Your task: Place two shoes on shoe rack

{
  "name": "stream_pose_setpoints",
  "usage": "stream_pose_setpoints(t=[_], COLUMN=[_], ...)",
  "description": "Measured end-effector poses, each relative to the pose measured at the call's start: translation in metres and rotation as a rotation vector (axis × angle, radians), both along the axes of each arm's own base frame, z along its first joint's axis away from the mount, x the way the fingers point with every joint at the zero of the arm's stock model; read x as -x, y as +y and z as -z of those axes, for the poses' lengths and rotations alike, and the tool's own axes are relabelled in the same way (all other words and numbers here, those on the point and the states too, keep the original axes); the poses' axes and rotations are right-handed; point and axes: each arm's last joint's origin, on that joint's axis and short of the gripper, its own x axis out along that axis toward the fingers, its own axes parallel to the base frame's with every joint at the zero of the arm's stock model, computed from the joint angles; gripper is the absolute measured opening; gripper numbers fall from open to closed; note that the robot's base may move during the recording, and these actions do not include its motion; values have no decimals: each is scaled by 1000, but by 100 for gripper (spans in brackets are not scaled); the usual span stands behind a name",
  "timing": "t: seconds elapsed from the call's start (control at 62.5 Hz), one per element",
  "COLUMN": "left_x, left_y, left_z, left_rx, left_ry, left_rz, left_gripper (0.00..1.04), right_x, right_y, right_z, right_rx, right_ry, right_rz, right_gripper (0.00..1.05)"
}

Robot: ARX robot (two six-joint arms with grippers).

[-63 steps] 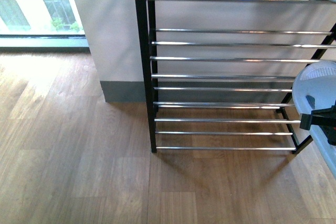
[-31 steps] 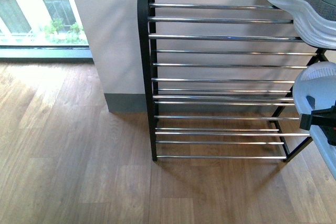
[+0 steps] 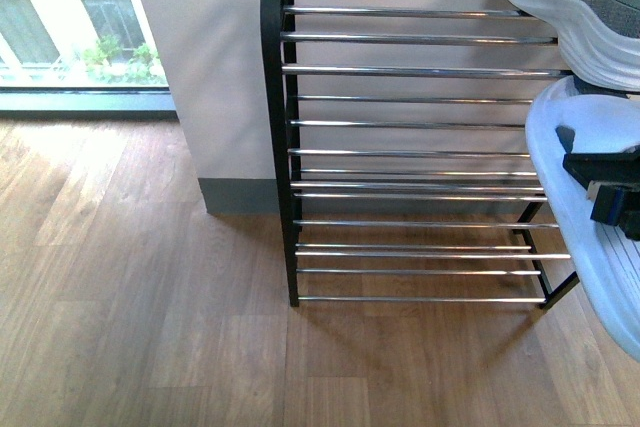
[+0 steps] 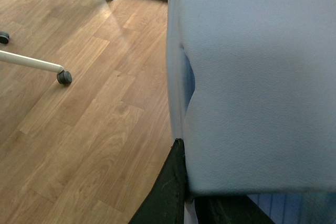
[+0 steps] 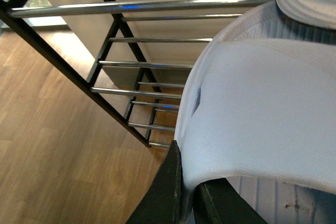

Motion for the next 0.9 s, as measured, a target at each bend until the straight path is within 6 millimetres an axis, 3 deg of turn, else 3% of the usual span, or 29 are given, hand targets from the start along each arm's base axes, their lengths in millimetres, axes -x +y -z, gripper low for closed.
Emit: stream_pose_setpoints(t=[0.176, 0.32, 0.416, 0.688, 0.896], left_x=[0, 0, 0, 0, 0], left_y=[0, 0, 0, 0, 0], left_z=[0, 0, 0, 0, 0], left_rx=[0, 0, 0, 0, 0], left_ry=[0, 0, 0, 0, 0], left_rz=[0, 0, 0, 0, 0], left_gripper=[2, 2, 2, 2, 2], right_x=[-7, -3, 1, 13, 23], right_y=[11, 16, 16, 6, 8], right_z=[-30, -38, -33, 12, 21], right_rx=[-6, -1, 14, 54, 40], right_ry=[-16, 0, 16, 141, 186], right_rz=[-50, -84, -95, -59, -77], right_gripper=[2, 2, 2, 2, 2])
